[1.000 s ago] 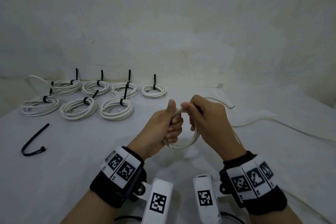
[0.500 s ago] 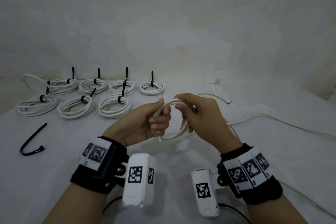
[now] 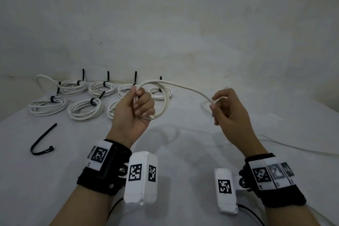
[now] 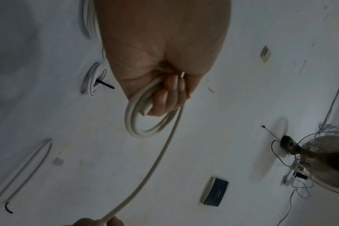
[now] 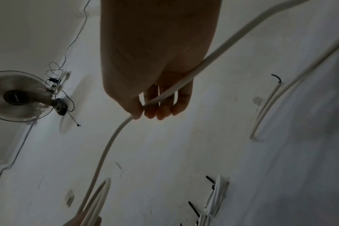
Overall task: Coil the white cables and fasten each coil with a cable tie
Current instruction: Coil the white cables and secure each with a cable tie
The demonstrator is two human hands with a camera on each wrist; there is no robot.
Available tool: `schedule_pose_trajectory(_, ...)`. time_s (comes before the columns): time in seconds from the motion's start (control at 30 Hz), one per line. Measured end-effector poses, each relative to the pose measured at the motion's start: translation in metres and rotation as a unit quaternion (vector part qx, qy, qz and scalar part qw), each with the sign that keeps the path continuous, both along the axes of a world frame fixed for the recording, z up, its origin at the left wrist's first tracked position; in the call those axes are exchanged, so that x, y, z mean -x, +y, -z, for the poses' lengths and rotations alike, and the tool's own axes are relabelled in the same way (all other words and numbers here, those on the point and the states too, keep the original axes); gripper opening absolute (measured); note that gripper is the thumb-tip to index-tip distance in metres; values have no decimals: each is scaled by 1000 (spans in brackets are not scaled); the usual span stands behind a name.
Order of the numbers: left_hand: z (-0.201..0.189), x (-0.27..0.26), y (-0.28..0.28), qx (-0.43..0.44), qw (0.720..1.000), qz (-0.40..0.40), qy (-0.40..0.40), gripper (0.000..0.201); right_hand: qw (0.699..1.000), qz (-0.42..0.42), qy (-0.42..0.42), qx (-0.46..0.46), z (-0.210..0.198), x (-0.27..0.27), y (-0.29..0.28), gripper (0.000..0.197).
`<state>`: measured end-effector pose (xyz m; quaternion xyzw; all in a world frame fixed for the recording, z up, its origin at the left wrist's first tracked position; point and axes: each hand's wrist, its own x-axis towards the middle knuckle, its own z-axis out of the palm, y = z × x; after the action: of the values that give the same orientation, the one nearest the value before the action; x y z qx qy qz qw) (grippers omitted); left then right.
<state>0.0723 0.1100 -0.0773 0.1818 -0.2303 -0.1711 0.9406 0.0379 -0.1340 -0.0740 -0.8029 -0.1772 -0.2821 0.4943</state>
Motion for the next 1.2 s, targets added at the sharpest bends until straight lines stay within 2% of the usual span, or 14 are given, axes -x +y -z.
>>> schedule_pose_trajectory(0.07, -1, 1, -1, 15, 999, -35, 9, 22, 998, 0, 23, 50, 1, 0, 0, 22)
schedule_pose_trajectory(0.17, -4, 3, -3, 20, 995, -96, 27, 29, 982, -17, 47, 184, 3, 0, 3, 32)
schedule_pose_trajectory(0.23, -6, 5, -6, 1, 991, -133, 33, 36, 961, -49, 64, 263, 2, 2, 10, 40)
schedule_pose_trajectory(0.3, -6, 5, -10, -43, 985, -160, 38, 37, 951, -88, 64, 288, 1, 7, 18, 39)
schedule_pose_trajectory(0.4, -4, 9, -22, -152, 971, -182, 21, 35, 946, -146, 58, 285, -4, 18, 32, 29)
schedule_pose_trajectory(0.5, 1, 17, -40, -276, 947, -164, -11, 35, 956, -179, 44, 226, -7, 21, 39, 21)
schedule_pose_trajectory(0.6, 5, 28, -55, -384, 908, -157, -55, 36, 980, -149, 15, 131, -7, 19, 38, 14)
schedule_pose_trajectory(0.7, 4, 33, -59, -428, 888, -158, -59, 37, 993, -93, -24, 70, -7, 19, 36, 13)
schedule_pose_trajectory(0.83, 0, 36, -60, -425, 896, -115, -61, 40, 997, -38, -60, 5, -7, 14, 32, 11)
schedule_pose_trajectory(1.0, -2, 36, -55, -382, 922, -54, -17, 38, 994, 20, -109, 17, 2, 7, 32, 11)
schedule_pose_trajectory(1.1, -5, 35, -51, -312, 949, -37, 5, 34, 996, -17, -84, 26, 4, 6, 34, 16)
schedule_pose_trajectory(1.2, -5, 35, -50, -271, 962, -39, 3, 37, 997, -56, -25, 42, 4, 7, 35, 30)
